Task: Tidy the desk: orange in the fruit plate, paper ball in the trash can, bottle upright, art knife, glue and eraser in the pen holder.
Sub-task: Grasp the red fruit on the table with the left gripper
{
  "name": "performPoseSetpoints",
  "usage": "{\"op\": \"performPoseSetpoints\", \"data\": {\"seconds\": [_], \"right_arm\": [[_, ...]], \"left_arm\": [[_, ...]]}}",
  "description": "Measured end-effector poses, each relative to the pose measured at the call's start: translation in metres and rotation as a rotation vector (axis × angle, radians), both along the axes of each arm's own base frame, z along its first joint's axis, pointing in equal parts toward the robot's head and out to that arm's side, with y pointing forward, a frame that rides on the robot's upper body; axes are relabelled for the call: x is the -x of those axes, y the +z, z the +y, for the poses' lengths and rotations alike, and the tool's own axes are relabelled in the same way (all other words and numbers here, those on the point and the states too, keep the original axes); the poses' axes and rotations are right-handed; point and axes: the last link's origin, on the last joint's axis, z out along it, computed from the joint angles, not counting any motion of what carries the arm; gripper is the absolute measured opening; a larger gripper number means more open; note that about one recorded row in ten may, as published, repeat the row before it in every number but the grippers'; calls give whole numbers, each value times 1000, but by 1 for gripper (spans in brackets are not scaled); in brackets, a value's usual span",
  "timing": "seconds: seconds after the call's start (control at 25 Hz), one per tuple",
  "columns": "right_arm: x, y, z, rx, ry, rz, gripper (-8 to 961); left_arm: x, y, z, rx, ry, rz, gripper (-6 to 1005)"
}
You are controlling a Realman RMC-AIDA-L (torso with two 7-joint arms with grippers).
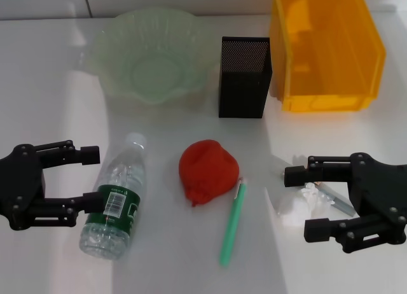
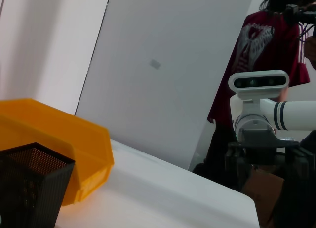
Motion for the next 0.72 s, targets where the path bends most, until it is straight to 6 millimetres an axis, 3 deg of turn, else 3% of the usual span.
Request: {"op": "performPoseSetpoints", "data": {"seconds": [0.72], "right_arm": [[-3, 1, 7, -56, -40, 4, 813]], "left_arm": [[-12, -6, 9, 79, -16, 16, 845]]}}
